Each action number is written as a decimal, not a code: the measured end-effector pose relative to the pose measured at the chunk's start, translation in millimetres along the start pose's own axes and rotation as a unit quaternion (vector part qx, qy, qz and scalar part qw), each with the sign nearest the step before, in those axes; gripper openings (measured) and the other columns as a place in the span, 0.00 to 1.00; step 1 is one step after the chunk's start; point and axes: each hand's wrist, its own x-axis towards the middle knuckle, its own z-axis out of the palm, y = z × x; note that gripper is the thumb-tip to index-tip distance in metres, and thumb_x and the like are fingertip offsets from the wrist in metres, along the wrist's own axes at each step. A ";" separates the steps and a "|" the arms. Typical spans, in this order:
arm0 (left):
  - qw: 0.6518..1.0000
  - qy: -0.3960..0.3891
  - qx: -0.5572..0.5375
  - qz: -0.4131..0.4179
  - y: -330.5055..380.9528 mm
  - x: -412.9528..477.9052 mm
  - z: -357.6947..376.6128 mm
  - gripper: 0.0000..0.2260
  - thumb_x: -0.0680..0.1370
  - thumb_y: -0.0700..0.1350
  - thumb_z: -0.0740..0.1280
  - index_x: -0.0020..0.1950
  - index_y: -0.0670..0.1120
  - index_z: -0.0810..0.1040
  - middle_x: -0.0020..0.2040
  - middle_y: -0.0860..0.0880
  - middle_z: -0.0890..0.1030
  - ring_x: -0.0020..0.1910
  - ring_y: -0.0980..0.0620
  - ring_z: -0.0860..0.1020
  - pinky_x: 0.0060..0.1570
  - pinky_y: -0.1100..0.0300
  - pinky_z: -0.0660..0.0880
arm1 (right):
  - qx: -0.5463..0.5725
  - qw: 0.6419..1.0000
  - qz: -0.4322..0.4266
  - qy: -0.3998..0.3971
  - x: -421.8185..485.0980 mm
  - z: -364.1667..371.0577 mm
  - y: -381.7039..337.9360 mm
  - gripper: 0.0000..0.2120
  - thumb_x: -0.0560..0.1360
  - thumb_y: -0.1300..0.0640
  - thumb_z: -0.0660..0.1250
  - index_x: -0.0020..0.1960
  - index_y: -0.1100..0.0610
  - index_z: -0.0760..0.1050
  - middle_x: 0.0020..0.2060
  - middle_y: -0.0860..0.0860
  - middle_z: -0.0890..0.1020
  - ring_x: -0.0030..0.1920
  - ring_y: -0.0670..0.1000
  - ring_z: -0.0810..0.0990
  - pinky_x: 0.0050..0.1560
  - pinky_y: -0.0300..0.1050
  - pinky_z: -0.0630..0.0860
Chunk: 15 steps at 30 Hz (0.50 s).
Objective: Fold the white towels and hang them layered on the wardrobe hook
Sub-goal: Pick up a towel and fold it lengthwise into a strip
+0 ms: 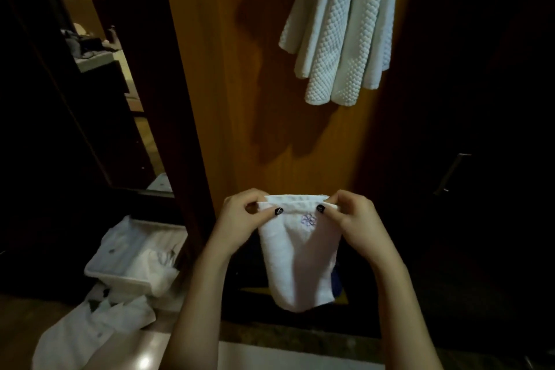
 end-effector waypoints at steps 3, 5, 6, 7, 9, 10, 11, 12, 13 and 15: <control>1.000 -0.019 -0.013 0.009 6.1 -0.4 4.4 0.06 0.70 0.38 0.77 0.36 0.42 0.81 0.41 0.45 0.83 0.42 0.51 0.80 0.43 0.59 0.73 | 0.005 0.999 0.015 0.028 -14.5 -0.6 7.3 0.14 0.76 0.58 0.71 0.34 0.52 0.71 0.29 0.46 0.74 0.31 0.40 0.68 0.31 0.36 0.65; 1.000 -0.014 -0.008 -0.001 8.4 -1.3 7.7 0.10 0.70 0.40 0.77 0.36 0.38 0.78 0.38 0.37 0.79 0.37 0.51 0.75 0.38 0.57 0.69 | 0.001 0.999 0.015 0.048 -21.1 -2.3 9.6 0.15 0.76 0.59 0.71 0.33 0.53 0.71 0.27 0.44 0.72 0.29 0.39 0.68 0.30 0.34 0.65; 1.000 -0.005 -0.001 -0.003 9.2 -2.5 9.8 0.11 0.70 0.41 0.77 0.35 0.38 0.77 0.37 0.36 0.78 0.36 0.51 0.73 0.37 0.57 0.67 | 0.000 0.998 0.017 0.058 -23.8 -3.4 10.1 0.15 0.75 0.60 0.71 0.33 0.53 0.70 0.26 0.44 0.71 0.29 0.39 0.68 0.30 0.34 0.65; 1.000 0.006 0.005 -0.004 9.8 -4.4 12.2 0.12 0.70 0.41 0.77 0.35 0.39 0.76 0.35 0.36 0.76 0.35 0.53 0.71 0.36 0.57 0.66 | -0.002 0.998 0.018 0.066 -26.1 -4.1 10.5 0.15 0.75 0.59 0.71 0.33 0.53 0.70 0.27 0.45 0.71 0.29 0.40 0.68 0.30 0.35 0.65; 0.999 0.030 0.018 -0.002 11.9 -8.5 15.3 0.13 0.70 0.42 0.78 0.34 0.40 0.74 0.32 0.40 0.73 0.32 0.55 0.69 0.34 0.59 0.64 | -0.007 0.997 0.020 0.080 -29.8 -4.3 10.2 0.14 0.74 0.59 0.72 0.34 0.54 0.71 0.28 0.48 0.72 0.29 0.41 0.68 0.30 0.36 0.65; 0.999 0.045 0.028 -0.001 12.4 -10.6 15.6 0.14 0.70 0.42 0.78 0.34 0.41 0.74 0.31 0.43 0.72 0.32 0.56 0.67 0.33 0.59 0.63 | -0.010 0.996 0.022 0.087 -31.2 -3.5 9.5 0.13 0.74 0.59 0.72 0.35 0.55 0.72 0.29 0.51 0.74 0.29 0.42 0.68 0.30 0.37 0.64; 0.997 0.062 0.043 0.000 12.6 -12.4 15.2 0.14 0.70 0.42 0.78 0.34 0.42 0.73 0.30 0.44 0.72 0.31 0.56 0.67 0.32 0.60 0.63 | -0.010 0.995 0.023 0.093 -32.7 -2.0 8.3 0.12 0.74 0.59 0.72 0.36 0.56 0.72 0.31 0.54 0.76 0.30 0.43 0.68 0.30 0.37 0.65; 0.995 0.079 0.062 0.003 12.5 -14.0 14.0 0.14 0.69 0.43 0.78 0.34 0.43 0.73 0.30 0.45 0.72 0.31 0.55 0.66 0.32 0.60 0.63 | -0.009 0.995 0.022 0.098 -34.1 0.0 6.7 0.11 0.74 0.59 0.72 0.36 0.57 0.72 0.32 0.56 0.77 0.31 0.44 0.69 0.30 0.37 0.65; 0.992 0.094 0.081 0.005 12.5 -15.7 12.5 0.14 0.69 0.43 0.78 0.34 0.43 0.73 0.30 0.46 0.72 0.30 0.55 0.66 0.31 0.60 0.63 | -0.009 0.995 0.018 0.102 -35.5 2.2 5.2 0.11 0.74 0.59 0.71 0.37 0.57 0.72 0.33 0.56 0.77 0.31 0.44 0.69 0.30 0.37 0.65; 0.988 0.112 0.109 0.012 13.1 -19.6 10.1 0.14 0.70 0.44 0.78 0.35 0.42 0.73 0.31 0.49 0.72 0.30 0.56 0.67 0.30 0.65 0.62 | -0.022 0.994 0.004 0.108 -38.3 6.3 2.2 0.10 0.75 0.60 0.70 0.37 0.57 0.72 0.32 0.55 0.77 0.31 0.43 0.70 0.31 0.35 0.66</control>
